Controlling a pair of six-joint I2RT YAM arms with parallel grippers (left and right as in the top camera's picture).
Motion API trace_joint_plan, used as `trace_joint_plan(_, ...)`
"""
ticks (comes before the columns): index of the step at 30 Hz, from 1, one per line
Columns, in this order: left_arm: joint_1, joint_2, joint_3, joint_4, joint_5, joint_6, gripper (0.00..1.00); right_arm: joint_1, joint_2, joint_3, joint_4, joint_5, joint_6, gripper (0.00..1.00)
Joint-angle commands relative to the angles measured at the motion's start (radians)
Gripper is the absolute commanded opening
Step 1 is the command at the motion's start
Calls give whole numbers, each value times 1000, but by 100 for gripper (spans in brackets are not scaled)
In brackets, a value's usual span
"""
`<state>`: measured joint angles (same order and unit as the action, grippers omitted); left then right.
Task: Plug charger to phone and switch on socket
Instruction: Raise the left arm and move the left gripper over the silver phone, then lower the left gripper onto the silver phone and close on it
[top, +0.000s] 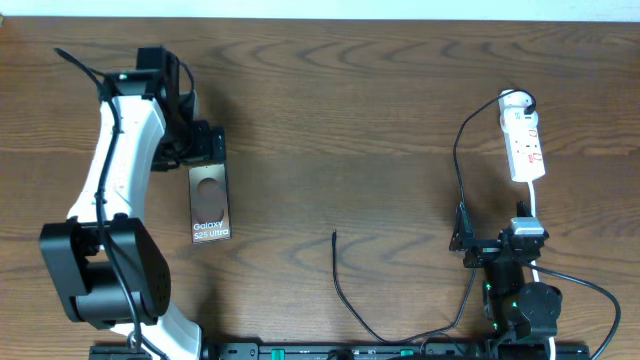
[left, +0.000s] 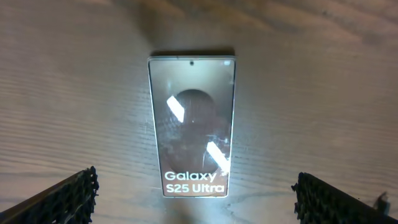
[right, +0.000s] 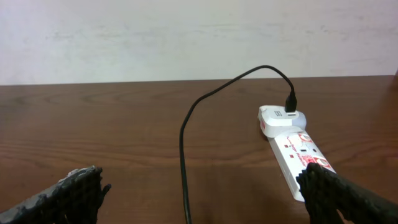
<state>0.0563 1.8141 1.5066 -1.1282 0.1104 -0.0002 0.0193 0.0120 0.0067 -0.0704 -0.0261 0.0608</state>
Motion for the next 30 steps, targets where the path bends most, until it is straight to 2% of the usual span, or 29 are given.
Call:
trace_joint_plan(1,4,8,-46,14,17,-5,99,10,-5,-1,-5,5,10,99)
trace_joint_plan(13,3,8,-188,58,18,-5,99,10,-5,-1,-5,5,10,99)
trace_joint_plan(30,3,8,-287,166,22,-5,99,10,-5,-1,-5,5,10,99)
